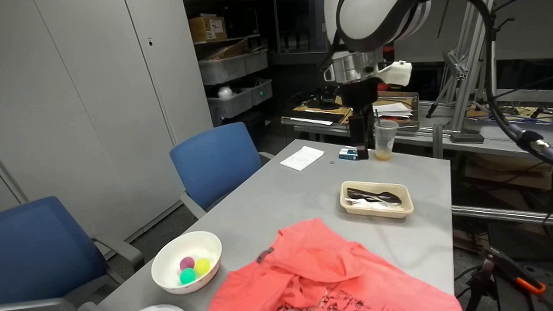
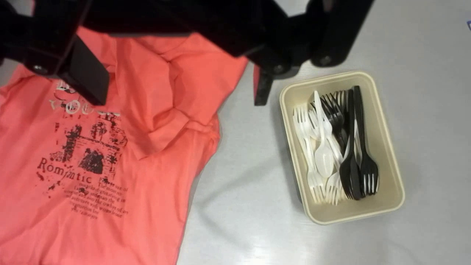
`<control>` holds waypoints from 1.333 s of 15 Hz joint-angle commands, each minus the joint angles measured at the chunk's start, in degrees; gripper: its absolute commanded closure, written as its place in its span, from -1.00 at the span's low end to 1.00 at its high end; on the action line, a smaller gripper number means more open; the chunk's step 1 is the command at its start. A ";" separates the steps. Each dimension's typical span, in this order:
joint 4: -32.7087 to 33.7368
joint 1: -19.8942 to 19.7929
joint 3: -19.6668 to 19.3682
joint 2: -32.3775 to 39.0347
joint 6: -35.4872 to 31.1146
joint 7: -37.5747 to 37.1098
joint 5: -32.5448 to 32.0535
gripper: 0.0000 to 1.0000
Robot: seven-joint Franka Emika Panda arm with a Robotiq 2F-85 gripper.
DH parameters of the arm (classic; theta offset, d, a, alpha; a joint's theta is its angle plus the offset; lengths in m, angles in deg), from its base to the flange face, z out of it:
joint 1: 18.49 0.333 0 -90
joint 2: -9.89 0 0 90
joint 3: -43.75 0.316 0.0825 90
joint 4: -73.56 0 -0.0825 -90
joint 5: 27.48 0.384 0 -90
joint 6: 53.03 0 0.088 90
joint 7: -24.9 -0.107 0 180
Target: Unfold the T-shirt on the table
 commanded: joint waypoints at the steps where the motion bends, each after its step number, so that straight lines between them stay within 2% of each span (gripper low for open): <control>1: 2.93 0.55 2.21 5.39 -0.98 0.29 -1.28 -1.00; 4: 4.58 0.74 3.84 9.03 0.09 0.64 -0.87 -1.00; 5: 1.81 0.14 3.65 6.21 -0.95 0.06 -0.40 -1.00; 12: 3.45 0.22 4.32 8.78 -0.93 0.04 -0.42 -1.00; 20: 7.62 0.85 6.95 19.26 1.97 7.17 -3.89 -1.00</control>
